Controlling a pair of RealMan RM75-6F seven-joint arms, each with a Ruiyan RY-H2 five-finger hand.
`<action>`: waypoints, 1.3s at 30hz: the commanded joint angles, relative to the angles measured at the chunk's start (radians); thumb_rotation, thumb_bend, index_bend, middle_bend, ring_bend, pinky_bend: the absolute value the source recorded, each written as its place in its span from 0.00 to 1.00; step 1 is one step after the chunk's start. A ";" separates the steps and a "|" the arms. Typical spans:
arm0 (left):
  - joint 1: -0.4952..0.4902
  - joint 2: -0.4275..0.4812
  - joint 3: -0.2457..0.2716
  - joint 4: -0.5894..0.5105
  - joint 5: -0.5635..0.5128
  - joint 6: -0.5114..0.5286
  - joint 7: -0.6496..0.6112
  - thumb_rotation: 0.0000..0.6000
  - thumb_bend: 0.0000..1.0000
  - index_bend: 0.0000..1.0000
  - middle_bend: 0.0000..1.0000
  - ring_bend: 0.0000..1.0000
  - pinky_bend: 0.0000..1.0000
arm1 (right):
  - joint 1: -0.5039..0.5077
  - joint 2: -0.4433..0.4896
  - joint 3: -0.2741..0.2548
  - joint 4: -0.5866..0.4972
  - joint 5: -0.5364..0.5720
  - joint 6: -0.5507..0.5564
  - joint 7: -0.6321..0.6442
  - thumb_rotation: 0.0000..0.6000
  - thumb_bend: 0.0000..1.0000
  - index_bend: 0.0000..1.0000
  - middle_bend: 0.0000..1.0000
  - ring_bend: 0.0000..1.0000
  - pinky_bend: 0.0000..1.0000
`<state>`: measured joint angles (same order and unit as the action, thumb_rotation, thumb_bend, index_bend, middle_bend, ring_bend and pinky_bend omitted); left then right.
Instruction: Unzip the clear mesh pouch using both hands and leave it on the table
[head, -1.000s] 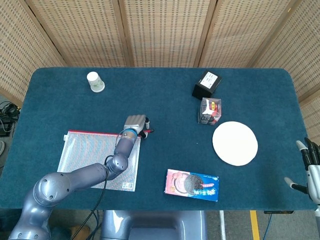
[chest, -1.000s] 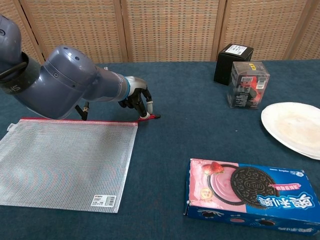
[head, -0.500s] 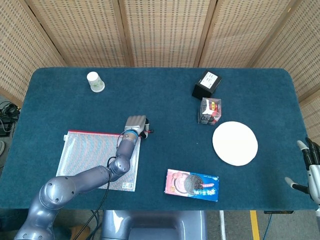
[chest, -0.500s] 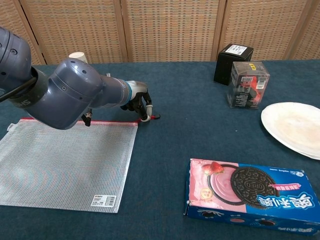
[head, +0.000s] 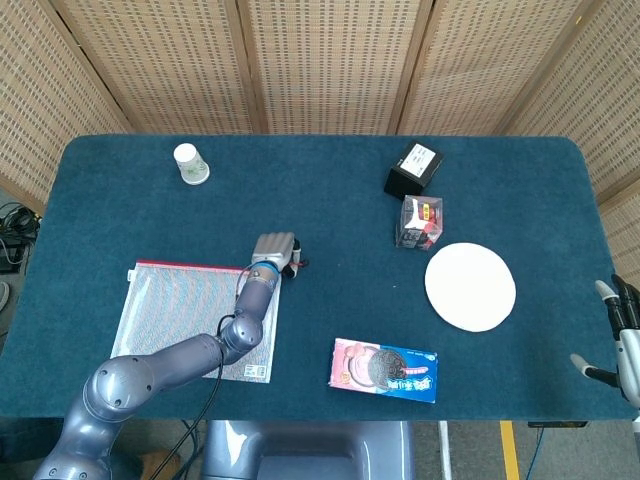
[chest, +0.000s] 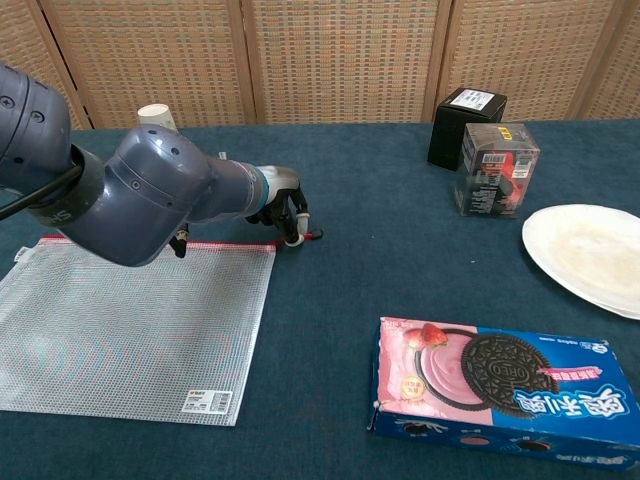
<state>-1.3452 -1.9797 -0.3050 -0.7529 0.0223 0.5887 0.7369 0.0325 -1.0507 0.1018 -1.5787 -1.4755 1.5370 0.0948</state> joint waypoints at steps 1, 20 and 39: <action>0.008 0.012 -0.017 -0.023 0.024 0.009 -0.019 1.00 0.49 0.66 0.99 0.95 1.00 | 0.000 0.001 -0.001 0.000 -0.002 0.001 0.004 1.00 0.00 0.03 0.00 0.00 0.00; 0.161 0.333 -0.054 -0.520 0.254 0.150 -0.194 1.00 0.49 0.69 0.99 0.95 1.00 | 0.050 0.013 0.005 -0.021 -0.008 -0.079 0.062 1.00 0.00 0.06 0.00 0.00 0.00; 0.195 0.455 -0.143 -0.705 0.440 0.189 -0.417 1.00 0.48 0.69 0.99 0.95 1.00 | 0.540 0.071 0.197 -0.167 0.283 -0.866 0.515 1.00 0.00 0.14 0.71 0.69 0.72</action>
<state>-1.1490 -1.5258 -0.4430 -1.4543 0.4567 0.7729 0.3282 0.4908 -0.9654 0.2540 -1.7316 -1.2679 0.7756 0.5316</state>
